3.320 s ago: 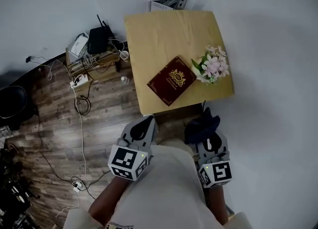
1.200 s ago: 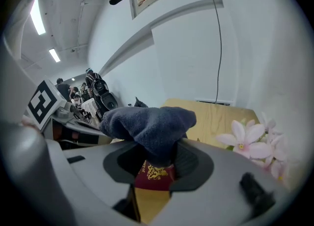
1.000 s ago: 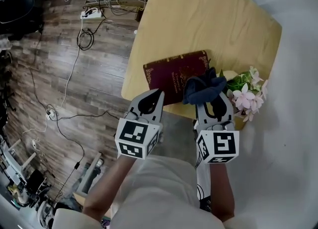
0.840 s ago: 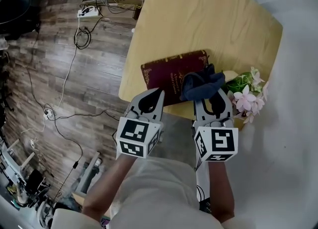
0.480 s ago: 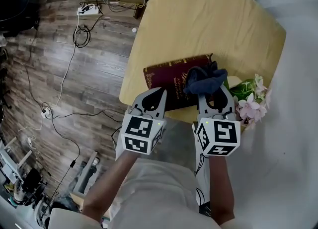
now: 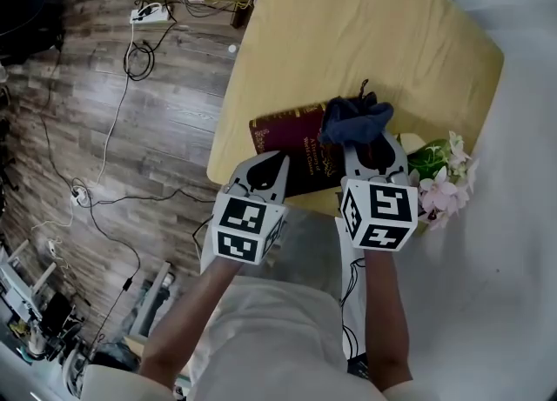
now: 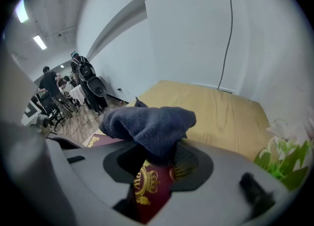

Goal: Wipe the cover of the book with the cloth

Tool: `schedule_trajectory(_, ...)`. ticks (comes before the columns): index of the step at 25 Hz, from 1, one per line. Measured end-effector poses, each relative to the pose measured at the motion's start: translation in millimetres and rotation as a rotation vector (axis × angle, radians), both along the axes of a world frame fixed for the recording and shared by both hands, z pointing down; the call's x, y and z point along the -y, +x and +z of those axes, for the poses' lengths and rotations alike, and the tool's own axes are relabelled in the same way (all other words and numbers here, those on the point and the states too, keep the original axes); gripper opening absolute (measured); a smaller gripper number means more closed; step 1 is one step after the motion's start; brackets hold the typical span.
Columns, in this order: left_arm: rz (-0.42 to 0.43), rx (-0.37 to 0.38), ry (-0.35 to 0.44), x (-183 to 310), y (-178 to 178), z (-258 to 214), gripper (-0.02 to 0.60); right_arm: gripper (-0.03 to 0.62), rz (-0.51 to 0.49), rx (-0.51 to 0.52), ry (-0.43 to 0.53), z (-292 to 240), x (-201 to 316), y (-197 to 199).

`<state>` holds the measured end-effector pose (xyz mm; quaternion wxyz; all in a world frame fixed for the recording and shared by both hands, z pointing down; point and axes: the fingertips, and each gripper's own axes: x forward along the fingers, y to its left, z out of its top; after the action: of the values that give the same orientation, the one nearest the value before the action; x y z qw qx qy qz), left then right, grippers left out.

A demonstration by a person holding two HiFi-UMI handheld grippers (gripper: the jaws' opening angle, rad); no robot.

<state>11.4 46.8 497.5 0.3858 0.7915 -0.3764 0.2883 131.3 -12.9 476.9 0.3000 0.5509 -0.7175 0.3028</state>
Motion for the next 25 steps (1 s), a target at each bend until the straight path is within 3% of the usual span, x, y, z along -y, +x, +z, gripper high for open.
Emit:
schedule_trajectory(3, 0.009, 0.021, 0.003, 0, 0, 0, 0.008, 0.149, -0.005, -0.034, -0.025, 7, 4, 3)
schedule_trajectory(8, 0.038, 0.132, 0.028, 2, 1, 2, 0.008, 0.149, -0.054, -0.090, -0.039, 14, 5, 1)
schedule_trajectory(13, -0.003, 0.090, -0.023, 4, -2, 2, 0.008, 0.149, -0.073, -0.106, -0.055, 14, 2, -1)
schedule_trajectory(25, -0.022, 0.074, -0.021, 5, -1, 2, 0.008, 0.149, -0.077, -0.103, -0.111, 17, -24, -3)
